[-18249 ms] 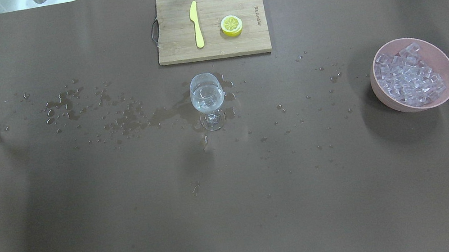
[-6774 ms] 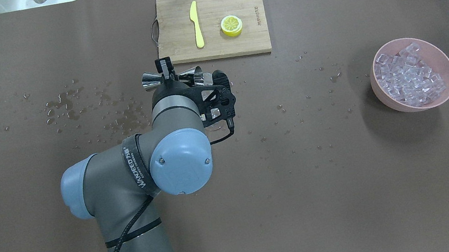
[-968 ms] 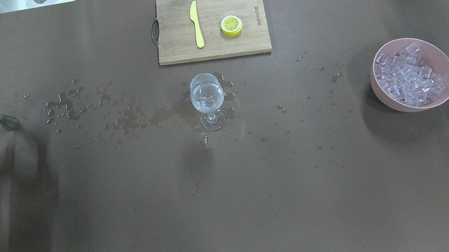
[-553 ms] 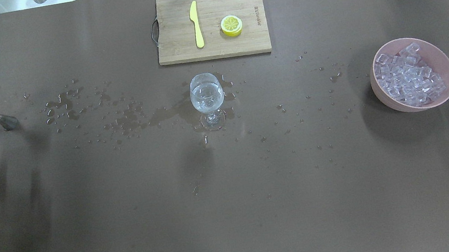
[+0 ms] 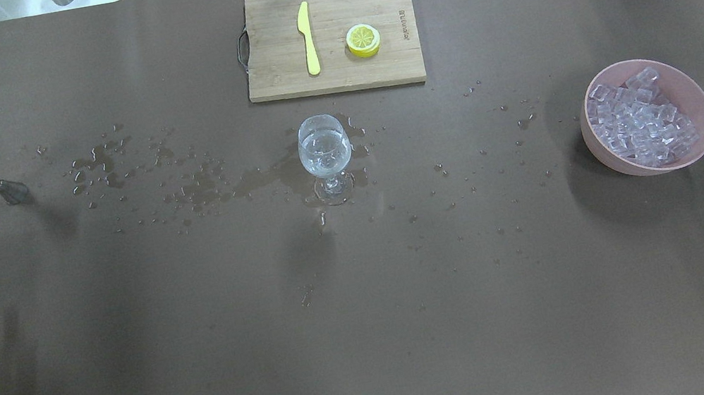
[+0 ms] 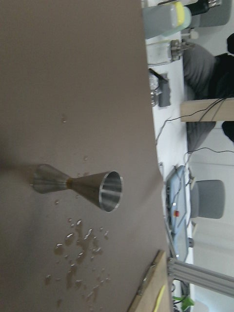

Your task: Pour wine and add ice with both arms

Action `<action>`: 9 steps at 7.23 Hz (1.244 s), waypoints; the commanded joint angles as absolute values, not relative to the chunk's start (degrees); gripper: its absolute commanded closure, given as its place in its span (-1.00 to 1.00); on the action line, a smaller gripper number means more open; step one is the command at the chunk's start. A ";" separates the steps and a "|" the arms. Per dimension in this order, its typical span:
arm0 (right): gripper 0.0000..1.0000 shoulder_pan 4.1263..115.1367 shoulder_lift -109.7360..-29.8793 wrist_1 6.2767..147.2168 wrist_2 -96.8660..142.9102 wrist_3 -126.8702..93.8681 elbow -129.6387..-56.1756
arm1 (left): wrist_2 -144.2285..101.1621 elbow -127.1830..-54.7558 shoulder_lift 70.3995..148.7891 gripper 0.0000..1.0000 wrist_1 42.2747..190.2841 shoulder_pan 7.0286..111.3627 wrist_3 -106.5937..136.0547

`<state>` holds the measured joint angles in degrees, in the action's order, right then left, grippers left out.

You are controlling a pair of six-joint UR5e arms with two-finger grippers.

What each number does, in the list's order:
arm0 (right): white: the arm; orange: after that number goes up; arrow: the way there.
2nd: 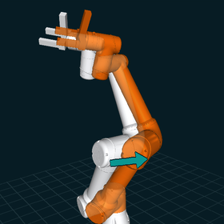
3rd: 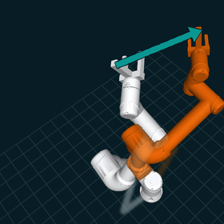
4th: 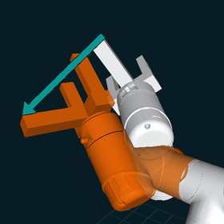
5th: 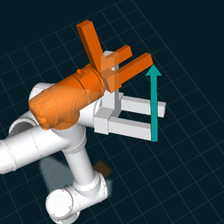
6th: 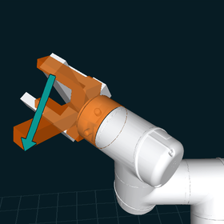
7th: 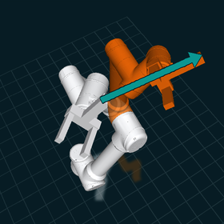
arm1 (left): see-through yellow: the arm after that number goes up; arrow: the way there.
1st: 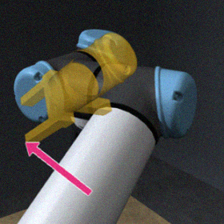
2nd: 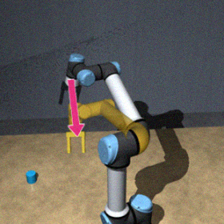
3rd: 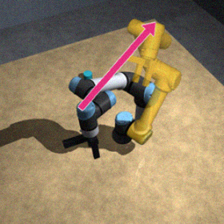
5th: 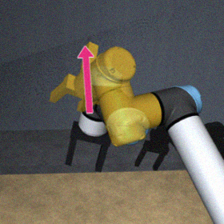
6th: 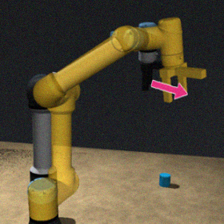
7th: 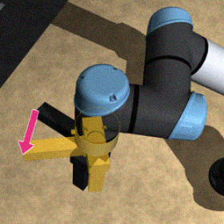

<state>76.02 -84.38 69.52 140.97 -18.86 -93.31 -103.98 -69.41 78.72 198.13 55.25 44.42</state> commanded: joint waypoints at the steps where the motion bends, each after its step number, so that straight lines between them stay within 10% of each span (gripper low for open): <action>1: -1.00 73.84 -84.38 69.52 140.37 -19.94 -96.74 | -124.39 -69.70 79.62 -0.96 187.16 69.82 43.60; 9: -1.00 57.14 -87.54 69.52 123.40 -33.84 -104.15 | -144.38 -78.12 84.99 -0.96 152.80 82.68 45.71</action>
